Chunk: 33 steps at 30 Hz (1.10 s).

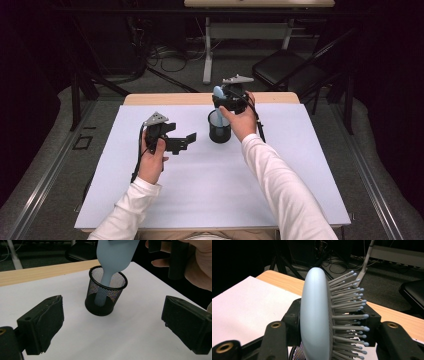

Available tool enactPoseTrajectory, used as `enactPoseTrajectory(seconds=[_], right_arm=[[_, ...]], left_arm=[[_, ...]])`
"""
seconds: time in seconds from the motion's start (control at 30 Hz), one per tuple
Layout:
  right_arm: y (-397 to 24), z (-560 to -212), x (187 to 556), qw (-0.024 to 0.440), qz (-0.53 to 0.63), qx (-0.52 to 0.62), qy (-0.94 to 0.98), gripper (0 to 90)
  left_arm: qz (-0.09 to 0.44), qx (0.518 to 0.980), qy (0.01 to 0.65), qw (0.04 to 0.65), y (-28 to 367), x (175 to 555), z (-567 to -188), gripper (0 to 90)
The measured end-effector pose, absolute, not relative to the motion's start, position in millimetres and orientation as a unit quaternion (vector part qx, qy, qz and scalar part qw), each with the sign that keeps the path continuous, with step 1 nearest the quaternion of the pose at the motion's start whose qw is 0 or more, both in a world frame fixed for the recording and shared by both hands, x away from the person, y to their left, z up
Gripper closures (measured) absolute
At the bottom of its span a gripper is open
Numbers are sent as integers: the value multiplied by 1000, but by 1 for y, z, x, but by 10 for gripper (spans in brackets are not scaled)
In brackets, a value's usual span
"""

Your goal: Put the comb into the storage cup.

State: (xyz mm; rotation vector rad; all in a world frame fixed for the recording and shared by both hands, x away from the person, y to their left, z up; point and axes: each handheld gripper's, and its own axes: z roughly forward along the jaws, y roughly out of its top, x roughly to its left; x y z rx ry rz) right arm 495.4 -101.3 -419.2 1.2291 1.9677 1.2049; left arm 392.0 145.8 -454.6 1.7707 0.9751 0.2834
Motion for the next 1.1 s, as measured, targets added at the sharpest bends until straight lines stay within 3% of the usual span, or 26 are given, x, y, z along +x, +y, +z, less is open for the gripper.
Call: enactPoseTrajectory(seconds=[0.5,1.1], right_arm=[[-104,-419,496,253,450,458,724,459],[-106,-420,496,244,455,464,720,366]], left_arm=[[118,738,409,523,145,392,-455,46],[117,739,409,522,145,392,-456,46]])
